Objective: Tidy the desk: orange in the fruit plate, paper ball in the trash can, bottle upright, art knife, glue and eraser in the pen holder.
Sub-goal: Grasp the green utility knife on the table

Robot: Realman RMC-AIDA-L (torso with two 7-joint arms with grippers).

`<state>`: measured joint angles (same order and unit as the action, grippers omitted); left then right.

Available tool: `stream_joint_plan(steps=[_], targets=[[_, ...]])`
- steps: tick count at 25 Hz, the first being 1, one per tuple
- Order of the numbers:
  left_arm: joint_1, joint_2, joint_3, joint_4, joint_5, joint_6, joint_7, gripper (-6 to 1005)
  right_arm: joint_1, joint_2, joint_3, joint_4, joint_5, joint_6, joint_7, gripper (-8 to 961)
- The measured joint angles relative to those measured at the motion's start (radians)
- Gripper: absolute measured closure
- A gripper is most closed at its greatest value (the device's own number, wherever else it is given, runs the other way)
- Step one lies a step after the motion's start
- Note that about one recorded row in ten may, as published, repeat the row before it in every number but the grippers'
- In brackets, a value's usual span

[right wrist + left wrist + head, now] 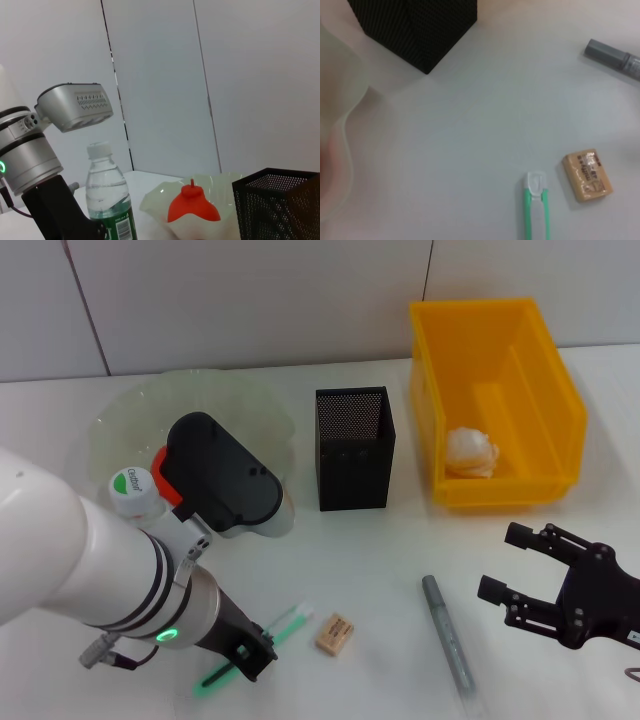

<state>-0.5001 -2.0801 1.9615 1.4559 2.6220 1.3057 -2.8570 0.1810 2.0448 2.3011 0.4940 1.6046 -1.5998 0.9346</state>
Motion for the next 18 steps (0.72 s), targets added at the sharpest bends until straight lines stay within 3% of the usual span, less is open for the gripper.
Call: stream_joint_plan(steps=[4,9,12,18], targets=[[-0.002,0.000,0.001,0.006,0.001,-0.004,0.002,951,0.002,0.000,-0.001,0.000,0.000,0.000,0.001,143],[-0.010,0.000,-0.001,0.003,-0.005,-0.023,0.002,789,0.003,0.000,-0.002,0.000,0.000,0.000,0.002,144],[-0.014,0.000,-0.001,-0.001,-0.007,-0.036,0.002,578,0.003,0.000,-0.002,0.000,0.000,0.000,0.002,144],[-0.028,0.000,0.001,-0.015,-0.010,-0.051,0.002,576,0.005,0.000,-0.002,0.000,0.000,0.000,0.003,144]])
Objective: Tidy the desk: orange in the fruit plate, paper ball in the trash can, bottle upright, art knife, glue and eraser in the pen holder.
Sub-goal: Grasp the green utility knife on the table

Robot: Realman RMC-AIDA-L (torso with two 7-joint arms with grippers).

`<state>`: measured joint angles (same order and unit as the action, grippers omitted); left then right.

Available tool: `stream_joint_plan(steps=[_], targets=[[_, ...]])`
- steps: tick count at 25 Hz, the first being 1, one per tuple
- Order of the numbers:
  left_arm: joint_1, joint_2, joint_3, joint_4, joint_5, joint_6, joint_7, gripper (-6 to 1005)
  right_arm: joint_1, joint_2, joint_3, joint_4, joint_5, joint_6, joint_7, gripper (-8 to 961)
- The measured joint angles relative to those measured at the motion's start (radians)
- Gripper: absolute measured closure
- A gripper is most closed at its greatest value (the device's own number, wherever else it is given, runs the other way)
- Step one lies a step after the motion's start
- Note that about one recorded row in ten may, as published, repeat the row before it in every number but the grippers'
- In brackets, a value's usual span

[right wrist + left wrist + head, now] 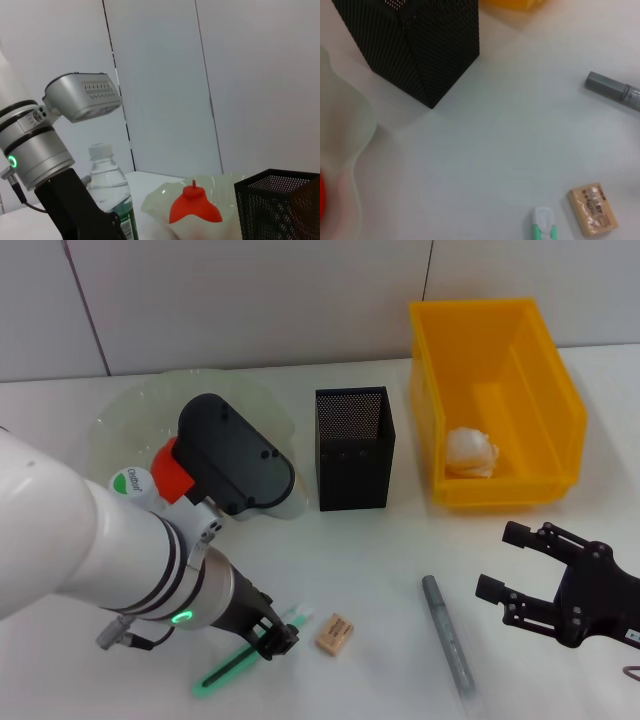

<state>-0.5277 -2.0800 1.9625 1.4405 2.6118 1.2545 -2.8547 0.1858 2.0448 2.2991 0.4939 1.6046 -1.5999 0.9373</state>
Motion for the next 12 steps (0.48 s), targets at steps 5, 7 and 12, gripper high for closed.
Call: stream_joint_plan(steps=[5,7,12], targets=[[-0.020,0.000,0.001,-0.043,-0.020,-0.003,0.000,575,0.000,0.000,0.001,0.000,0.000,0.000,0.000,144],[-0.027,0.000,0.001,-0.055,-0.025,-0.003,0.000,576,0.000,0.000,0.001,0.000,0.000,0.000,0.000,144],[-0.030,0.000,0.001,-0.060,-0.027,0.000,0.000,577,-0.002,0.000,0.002,0.000,0.000,0.000,0.000,144]])
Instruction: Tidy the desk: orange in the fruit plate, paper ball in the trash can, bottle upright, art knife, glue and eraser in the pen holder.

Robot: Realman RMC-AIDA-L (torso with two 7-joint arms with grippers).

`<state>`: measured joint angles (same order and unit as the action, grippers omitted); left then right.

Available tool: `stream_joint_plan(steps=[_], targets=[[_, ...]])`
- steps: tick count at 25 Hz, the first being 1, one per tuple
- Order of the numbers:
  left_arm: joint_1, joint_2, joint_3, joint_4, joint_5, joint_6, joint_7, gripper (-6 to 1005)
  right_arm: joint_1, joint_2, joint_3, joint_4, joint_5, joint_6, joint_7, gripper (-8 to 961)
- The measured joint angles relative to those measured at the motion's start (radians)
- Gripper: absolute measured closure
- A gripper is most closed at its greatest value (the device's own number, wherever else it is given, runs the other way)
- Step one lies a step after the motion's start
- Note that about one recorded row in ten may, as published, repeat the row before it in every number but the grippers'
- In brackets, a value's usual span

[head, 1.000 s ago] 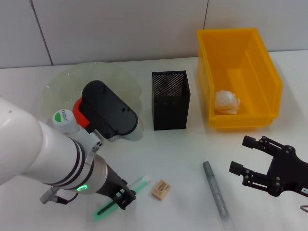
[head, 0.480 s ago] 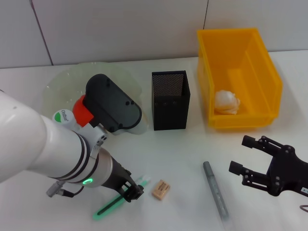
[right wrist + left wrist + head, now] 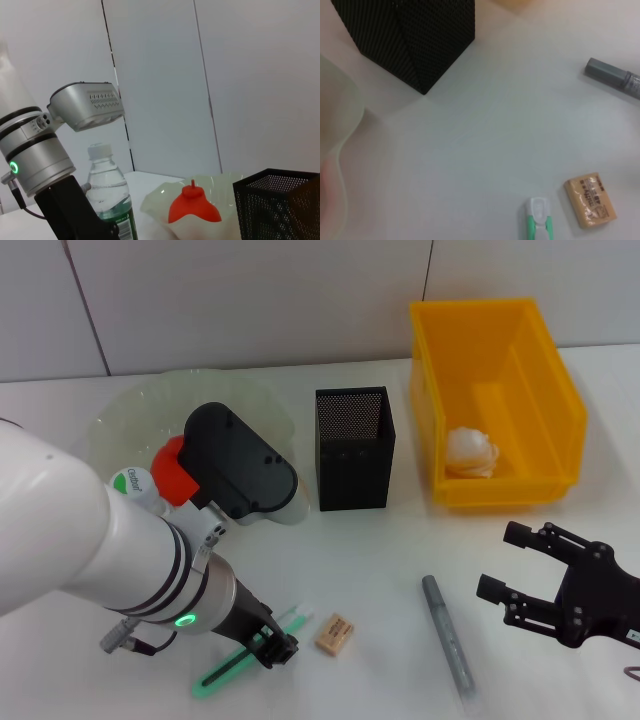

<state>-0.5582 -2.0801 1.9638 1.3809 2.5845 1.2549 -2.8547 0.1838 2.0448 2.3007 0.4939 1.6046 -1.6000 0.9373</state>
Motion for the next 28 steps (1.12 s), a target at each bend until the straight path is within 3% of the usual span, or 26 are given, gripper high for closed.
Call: stream_joint_plan(steps=[9,12,28], targets=[[-0.002,0.000,-0.003,-0.008,0.000,0.006,0.000,579,0.000,0.000,0.000,0.000,0.000,0.000,0.000,144],[-0.003,0.000,-0.001,-0.009,0.000,0.006,0.000,712,0.000,0.000,0.000,0.000,0.000,0.000,0.000,144],[-0.018,0.000,0.003,-0.037,0.000,0.004,0.000,727,0.000,0.000,-0.001,0.000,0.000,0.000,0.000,144]])
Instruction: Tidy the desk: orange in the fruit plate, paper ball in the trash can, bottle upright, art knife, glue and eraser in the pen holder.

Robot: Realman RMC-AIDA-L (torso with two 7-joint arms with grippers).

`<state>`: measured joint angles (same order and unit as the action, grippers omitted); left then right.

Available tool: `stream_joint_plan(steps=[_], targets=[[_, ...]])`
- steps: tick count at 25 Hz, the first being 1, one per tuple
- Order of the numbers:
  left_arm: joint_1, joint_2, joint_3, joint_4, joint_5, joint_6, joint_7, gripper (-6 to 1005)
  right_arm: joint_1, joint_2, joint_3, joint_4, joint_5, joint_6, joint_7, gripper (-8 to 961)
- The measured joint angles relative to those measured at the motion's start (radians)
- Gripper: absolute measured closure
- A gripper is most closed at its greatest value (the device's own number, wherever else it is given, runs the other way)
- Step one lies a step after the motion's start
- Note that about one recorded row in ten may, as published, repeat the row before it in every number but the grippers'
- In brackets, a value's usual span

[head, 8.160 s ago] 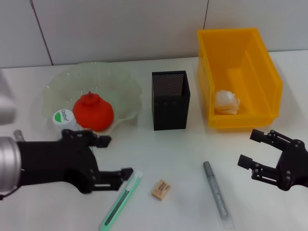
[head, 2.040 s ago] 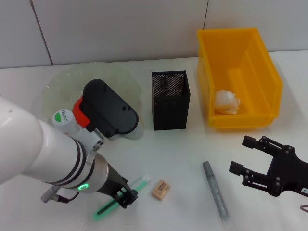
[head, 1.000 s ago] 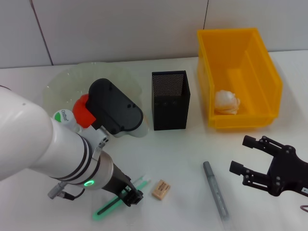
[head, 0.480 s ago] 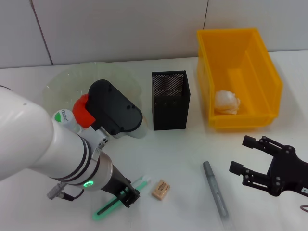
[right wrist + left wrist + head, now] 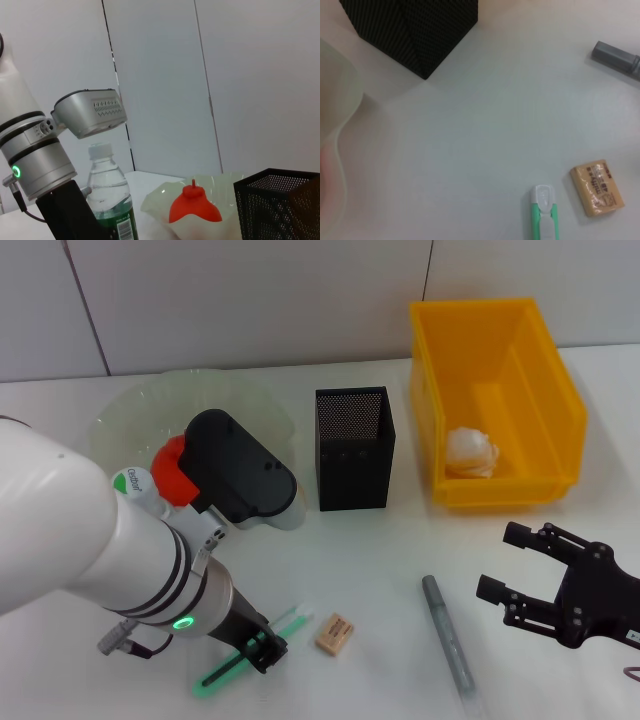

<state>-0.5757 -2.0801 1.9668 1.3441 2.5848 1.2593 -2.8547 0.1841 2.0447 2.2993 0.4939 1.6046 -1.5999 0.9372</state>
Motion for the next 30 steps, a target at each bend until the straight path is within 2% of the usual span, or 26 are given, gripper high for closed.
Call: stream_joint_plan(steps=[14,20,28,30], targets=[[-0.010,0.000,0.029,0.001,0.000,0.002,0.015,740,-0.002,0.000,0.000,0.000,0.000,0.000,0.000,144],[-0.013,0.000,0.028,0.002,0.000,0.005,0.016,779,-0.004,0.000,0.002,-0.001,0.000,0.000,0.000,144],[-0.012,0.000,0.021,0.028,0.000,0.017,0.017,811,-0.007,0.000,0.006,0.000,0.000,0.000,0.000,144],[0.000,0.000,0.012,0.069,0.000,0.026,0.017,811,-0.008,0.000,0.007,0.000,0.000,-0.002,0.000,144]])
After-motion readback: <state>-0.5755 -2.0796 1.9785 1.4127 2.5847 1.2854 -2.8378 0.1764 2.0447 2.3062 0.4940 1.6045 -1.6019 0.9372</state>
